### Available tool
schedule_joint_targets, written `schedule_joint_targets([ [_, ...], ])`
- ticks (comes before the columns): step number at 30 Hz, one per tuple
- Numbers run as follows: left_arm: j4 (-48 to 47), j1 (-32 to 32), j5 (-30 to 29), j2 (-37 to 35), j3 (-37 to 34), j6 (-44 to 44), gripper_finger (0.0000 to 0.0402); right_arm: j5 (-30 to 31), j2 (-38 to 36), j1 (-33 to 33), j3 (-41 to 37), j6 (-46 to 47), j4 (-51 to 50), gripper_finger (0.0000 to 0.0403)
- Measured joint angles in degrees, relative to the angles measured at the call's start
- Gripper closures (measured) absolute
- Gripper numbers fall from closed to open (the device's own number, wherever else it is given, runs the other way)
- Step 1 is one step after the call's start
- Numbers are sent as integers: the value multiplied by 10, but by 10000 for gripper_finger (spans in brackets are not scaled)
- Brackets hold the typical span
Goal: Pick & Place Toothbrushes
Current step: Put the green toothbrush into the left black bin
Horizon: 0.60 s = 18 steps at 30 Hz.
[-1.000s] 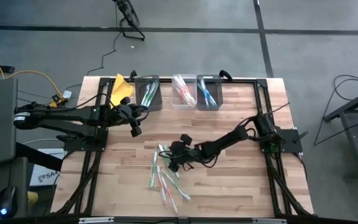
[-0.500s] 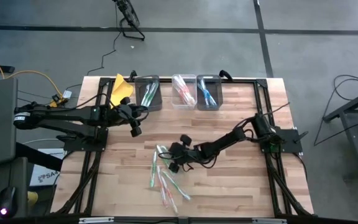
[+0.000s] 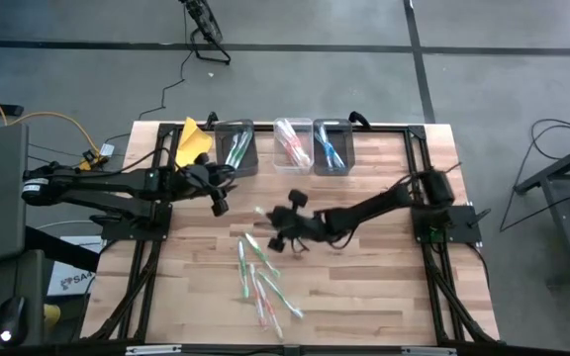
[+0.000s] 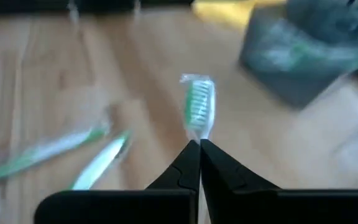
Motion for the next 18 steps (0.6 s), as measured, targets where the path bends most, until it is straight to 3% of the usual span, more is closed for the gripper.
schedule_joint_targets([
  [9,123,0,35,0,-9,-28,248,9,-119,-57,0,-154,64,399],
  [18,364,0,156,7,-54,-23,248,-100,-152,-92,0,-248,210,399],
])
